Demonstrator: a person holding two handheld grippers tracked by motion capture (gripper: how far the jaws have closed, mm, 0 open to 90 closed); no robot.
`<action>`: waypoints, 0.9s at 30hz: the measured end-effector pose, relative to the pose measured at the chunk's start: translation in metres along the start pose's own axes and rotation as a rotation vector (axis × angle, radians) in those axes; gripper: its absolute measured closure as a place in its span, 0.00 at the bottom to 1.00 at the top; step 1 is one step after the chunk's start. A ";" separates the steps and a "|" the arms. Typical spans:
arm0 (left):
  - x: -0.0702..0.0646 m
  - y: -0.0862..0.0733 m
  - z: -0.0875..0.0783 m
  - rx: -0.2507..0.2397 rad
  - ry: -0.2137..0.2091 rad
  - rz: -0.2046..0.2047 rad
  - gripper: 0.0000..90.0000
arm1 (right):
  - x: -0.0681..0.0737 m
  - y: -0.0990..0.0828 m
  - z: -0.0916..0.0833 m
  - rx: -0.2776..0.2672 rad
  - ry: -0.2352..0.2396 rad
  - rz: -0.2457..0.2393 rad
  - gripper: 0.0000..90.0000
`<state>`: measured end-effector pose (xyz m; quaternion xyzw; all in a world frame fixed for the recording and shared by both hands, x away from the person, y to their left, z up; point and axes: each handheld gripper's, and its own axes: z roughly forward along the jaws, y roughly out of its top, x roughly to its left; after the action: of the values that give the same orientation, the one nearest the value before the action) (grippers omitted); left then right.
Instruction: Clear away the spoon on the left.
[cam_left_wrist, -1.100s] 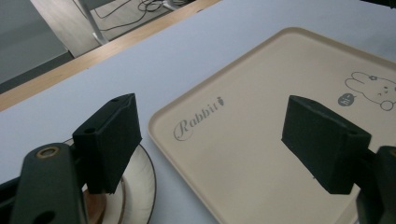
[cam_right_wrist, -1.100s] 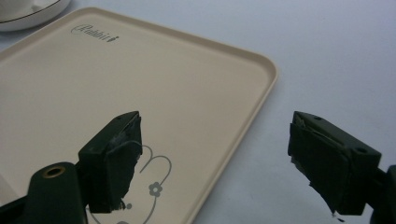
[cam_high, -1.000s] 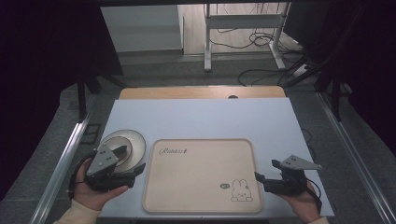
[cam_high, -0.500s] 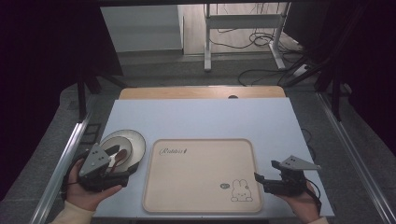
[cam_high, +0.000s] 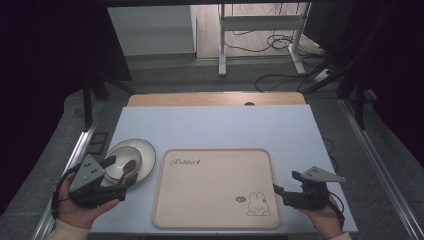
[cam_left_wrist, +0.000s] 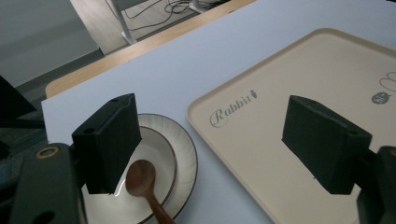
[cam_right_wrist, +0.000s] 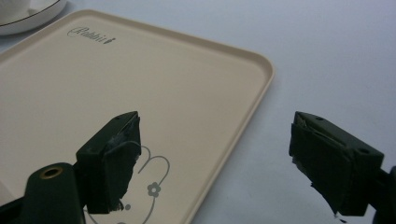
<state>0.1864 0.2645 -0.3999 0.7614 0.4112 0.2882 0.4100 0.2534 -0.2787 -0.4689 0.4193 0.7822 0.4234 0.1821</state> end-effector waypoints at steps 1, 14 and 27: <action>0.001 -0.001 -0.001 -0.001 0.004 -0.004 0.22 | 0.000 0.000 0.000 0.000 0.001 0.000 0.19; 0.011 -0.009 -0.010 0.019 0.043 -0.018 0.22 | 0.000 0.000 0.000 0.000 0.003 -0.009 0.19; 0.025 -0.028 -0.019 0.053 0.102 -0.036 0.23 | 0.000 0.000 0.001 0.006 0.003 -0.014 0.19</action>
<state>0.1732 0.3023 -0.4124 0.7488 0.4526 0.3083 0.3734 0.2537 -0.2785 -0.4695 0.4137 0.7868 0.4201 0.1827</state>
